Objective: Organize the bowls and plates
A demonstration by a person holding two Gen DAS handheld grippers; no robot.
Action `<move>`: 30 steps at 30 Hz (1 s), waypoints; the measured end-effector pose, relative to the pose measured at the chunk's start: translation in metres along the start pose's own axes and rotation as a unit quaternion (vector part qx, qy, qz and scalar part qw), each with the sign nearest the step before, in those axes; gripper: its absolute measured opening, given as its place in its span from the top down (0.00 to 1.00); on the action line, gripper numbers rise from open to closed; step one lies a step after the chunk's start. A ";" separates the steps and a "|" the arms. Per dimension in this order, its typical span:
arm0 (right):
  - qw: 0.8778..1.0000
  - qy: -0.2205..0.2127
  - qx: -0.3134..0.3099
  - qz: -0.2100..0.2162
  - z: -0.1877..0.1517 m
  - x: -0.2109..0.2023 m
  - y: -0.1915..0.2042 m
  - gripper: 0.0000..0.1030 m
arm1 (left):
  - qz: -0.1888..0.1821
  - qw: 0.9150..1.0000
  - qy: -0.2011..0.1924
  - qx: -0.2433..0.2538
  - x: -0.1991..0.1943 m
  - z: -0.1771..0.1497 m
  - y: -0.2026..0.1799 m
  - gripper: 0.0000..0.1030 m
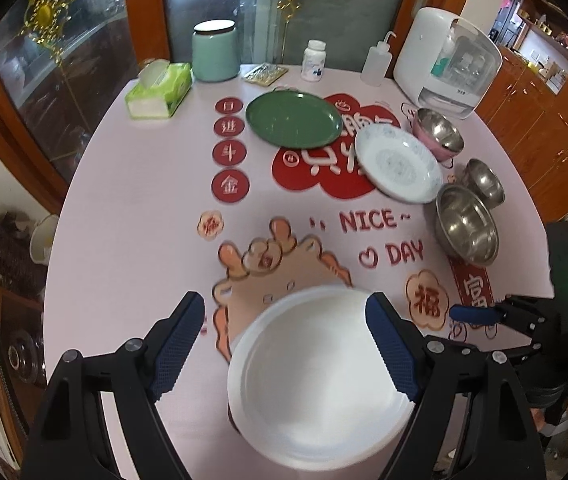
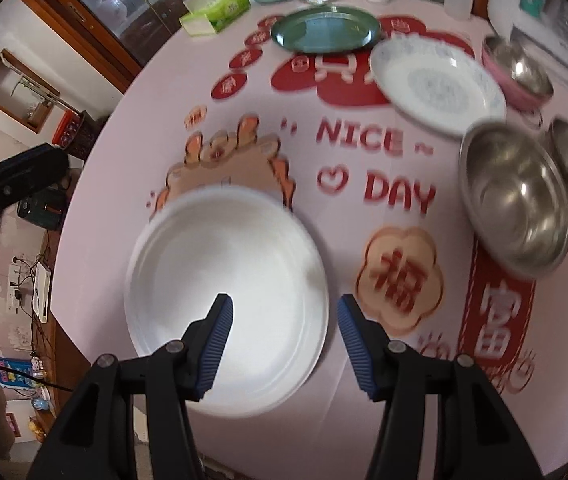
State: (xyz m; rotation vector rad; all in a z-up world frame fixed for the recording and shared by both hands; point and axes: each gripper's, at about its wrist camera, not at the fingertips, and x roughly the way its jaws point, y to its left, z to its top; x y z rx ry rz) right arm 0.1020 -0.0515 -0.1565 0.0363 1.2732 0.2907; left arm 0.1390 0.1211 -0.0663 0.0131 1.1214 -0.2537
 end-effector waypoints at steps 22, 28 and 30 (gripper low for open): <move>0.995 -0.092 0.034 -0.009 0.265 -0.018 -0.093 0.47 | 0.053 0.998 0.017 -0.031 0.116 0.216 0.062 0.21; 0.996 -0.042 0.080 0.017 0.298 0.056 -0.133 0.53 | 0.019 0.995 0.060 -0.077 0.196 0.233 0.085 0.21; 0.995 -0.027 0.092 0.022 0.302 0.076 -0.141 0.54 | 0.014 0.994 0.069 -0.084 0.217 0.235 0.089 0.21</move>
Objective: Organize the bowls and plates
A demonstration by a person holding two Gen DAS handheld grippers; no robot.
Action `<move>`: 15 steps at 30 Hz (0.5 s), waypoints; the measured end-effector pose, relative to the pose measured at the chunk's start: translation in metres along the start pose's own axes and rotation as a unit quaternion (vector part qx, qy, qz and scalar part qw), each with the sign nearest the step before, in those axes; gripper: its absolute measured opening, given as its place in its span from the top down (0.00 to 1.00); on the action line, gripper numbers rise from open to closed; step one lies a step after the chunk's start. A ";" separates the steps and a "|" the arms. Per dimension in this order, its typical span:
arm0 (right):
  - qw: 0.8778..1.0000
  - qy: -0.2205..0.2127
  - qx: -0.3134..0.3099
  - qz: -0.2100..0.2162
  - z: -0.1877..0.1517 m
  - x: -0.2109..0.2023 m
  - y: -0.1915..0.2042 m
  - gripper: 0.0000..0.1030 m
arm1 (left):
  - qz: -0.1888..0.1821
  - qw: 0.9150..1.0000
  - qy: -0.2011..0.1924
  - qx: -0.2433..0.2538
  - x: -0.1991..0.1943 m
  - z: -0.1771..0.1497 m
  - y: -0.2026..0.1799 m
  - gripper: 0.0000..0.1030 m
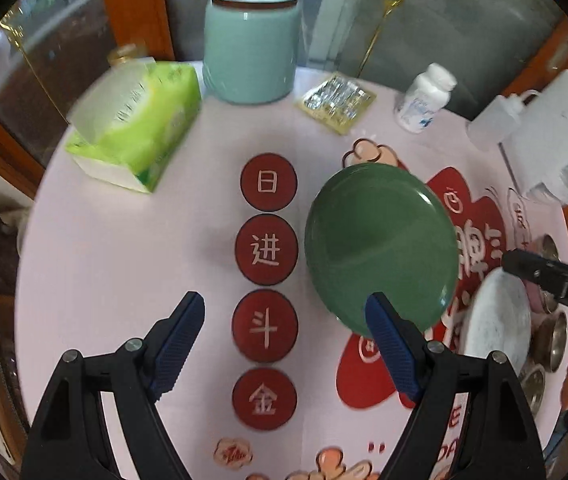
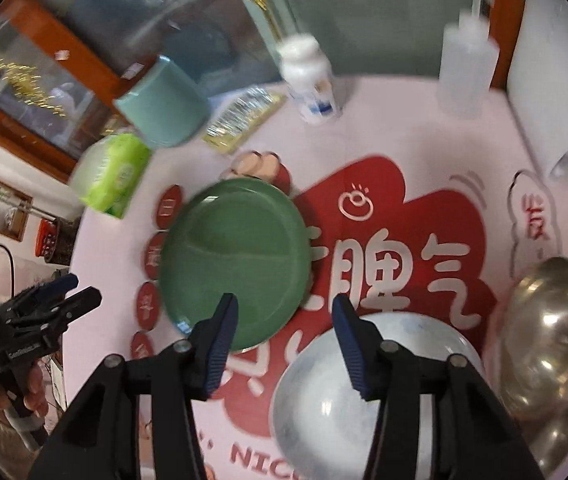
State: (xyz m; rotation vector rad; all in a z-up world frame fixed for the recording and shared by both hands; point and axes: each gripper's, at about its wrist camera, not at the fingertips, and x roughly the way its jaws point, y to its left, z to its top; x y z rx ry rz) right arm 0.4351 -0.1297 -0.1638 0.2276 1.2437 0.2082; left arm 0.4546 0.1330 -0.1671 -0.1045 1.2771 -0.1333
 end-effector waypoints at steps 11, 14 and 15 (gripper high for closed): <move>0.999 0.033 -0.001 0.030 0.003 0.060 -0.007 0.80 | 0.005 1.000 0.028 0.009 0.063 0.011 -0.008 0.39; 0.999 0.032 0.004 0.034 0.005 0.064 -0.009 0.83 | -0.003 0.999 0.039 -0.004 0.075 0.014 -0.007 0.48; 0.999 0.032 0.007 0.035 0.005 0.066 -0.010 0.85 | -0.002 0.999 0.041 -0.007 0.078 0.015 -0.007 0.51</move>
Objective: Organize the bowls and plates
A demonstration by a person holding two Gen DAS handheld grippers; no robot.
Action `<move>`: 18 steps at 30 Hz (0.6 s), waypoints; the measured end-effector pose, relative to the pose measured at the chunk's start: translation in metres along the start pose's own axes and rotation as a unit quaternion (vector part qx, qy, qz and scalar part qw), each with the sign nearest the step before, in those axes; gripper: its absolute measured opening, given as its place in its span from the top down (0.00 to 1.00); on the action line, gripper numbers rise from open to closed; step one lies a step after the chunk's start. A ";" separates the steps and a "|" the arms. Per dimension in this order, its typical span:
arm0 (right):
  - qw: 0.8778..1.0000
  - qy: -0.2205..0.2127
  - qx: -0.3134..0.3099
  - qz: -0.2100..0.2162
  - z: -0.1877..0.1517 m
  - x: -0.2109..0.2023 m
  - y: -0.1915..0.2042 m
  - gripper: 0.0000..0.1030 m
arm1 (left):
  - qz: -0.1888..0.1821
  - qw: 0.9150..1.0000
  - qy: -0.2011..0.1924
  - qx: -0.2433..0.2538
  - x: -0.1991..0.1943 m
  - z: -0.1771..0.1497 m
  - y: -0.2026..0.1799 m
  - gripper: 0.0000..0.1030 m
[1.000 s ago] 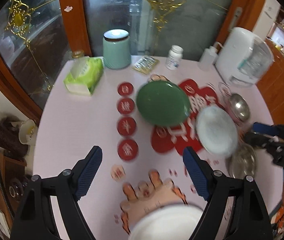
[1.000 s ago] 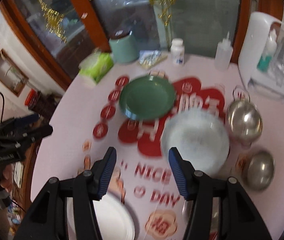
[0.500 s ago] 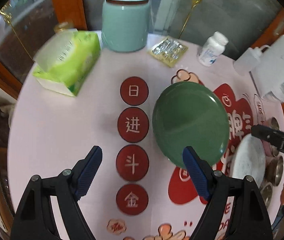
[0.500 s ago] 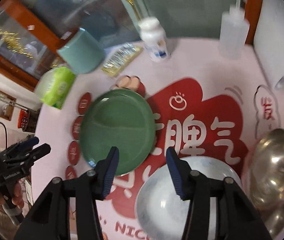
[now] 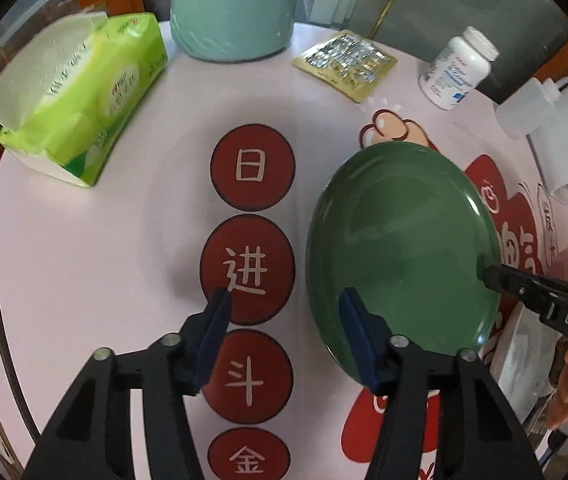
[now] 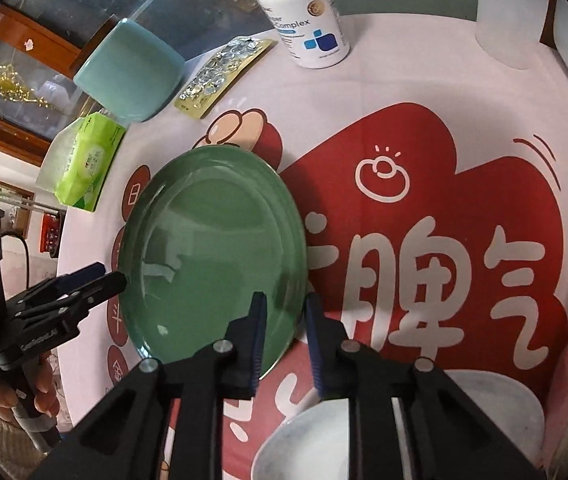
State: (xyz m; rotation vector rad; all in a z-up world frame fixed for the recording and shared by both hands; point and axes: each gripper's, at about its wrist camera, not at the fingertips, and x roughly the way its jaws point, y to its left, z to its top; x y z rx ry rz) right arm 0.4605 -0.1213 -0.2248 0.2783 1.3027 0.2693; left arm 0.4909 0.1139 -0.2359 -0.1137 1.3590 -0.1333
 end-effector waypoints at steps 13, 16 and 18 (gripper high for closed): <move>1.000 -0.010 0.014 0.014 -0.003 -0.001 -0.008 0.91 | -0.031 0.999 0.009 -0.020 0.012 0.016 -0.011 0.88; 1.000 -0.013 0.009 0.008 -0.004 -0.002 -0.006 0.92 | -0.036 0.999 0.018 -0.035 0.012 0.017 -0.008 0.88; 1.000 -0.015 0.009 0.013 -0.004 -0.003 -0.003 0.92 | -0.037 0.998 0.020 -0.042 0.010 0.015 -0.007 0.88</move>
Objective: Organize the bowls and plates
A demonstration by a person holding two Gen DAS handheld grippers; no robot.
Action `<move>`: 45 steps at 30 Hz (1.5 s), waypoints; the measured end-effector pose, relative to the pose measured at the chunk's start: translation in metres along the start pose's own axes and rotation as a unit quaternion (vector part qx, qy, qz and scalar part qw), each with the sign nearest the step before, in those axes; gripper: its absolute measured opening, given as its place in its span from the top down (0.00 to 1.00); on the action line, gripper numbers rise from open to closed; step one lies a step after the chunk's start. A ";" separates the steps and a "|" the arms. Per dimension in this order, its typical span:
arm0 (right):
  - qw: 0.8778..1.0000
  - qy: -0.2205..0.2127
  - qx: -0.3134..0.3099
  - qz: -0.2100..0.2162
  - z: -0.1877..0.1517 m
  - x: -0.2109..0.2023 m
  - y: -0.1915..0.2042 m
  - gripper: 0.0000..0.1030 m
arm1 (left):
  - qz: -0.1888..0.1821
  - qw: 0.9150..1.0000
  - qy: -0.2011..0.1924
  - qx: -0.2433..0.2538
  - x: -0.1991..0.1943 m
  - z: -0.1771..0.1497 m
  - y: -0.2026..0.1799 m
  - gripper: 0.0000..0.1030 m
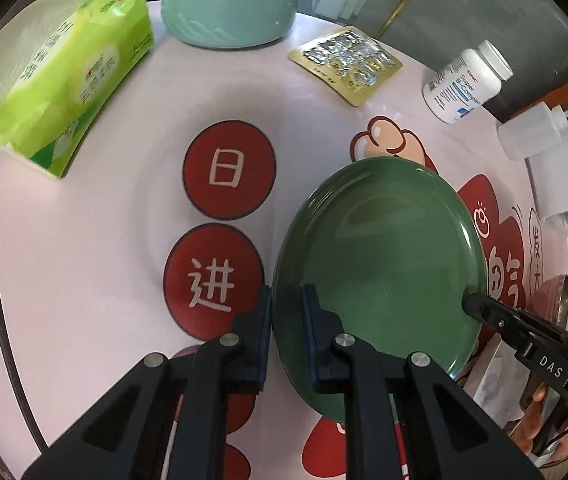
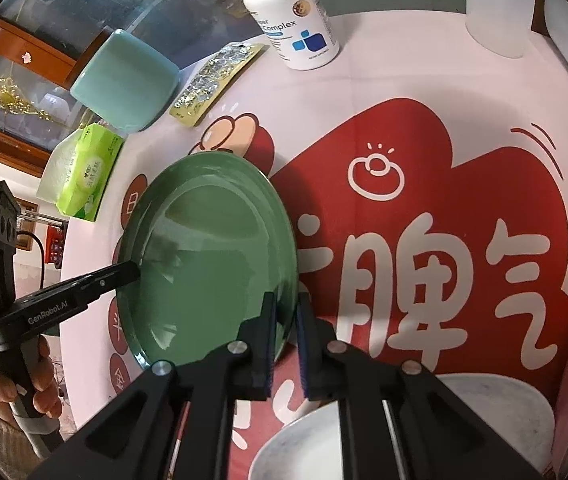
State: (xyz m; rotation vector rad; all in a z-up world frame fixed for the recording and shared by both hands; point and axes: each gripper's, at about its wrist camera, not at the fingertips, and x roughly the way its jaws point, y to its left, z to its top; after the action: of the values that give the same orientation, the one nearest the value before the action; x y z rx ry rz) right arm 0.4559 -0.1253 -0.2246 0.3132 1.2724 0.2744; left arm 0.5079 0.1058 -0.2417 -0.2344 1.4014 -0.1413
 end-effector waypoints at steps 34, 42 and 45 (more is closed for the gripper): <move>0.996 -0.045 -0.056 0.056 -0.220 -0.188 0.104 0.92 | -0.024 0.994 -0.063 0.086 -0.254 -0.251 0.000 0.89; 0.996 -0.039 -0.062 0.042 -0.318 -0.179 0.097 0.92 | -0.039 0.995 -0.046 0.078 -0.237 -0.360 0.018 0.89; 0.997 -0.036 -0.058 0.036 -0.344 -0.165 0.091 0.92 | -0.038 0.995 -0.042 0.082 -0.223 -0.389 0.024 0.90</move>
State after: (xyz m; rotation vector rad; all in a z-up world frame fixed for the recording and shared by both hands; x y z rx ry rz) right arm 0.0773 -0.0757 -0.1341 0.2670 1.1710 0.3930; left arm 0.0871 0.1504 -0.0927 -0.1560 1.2897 -0.3048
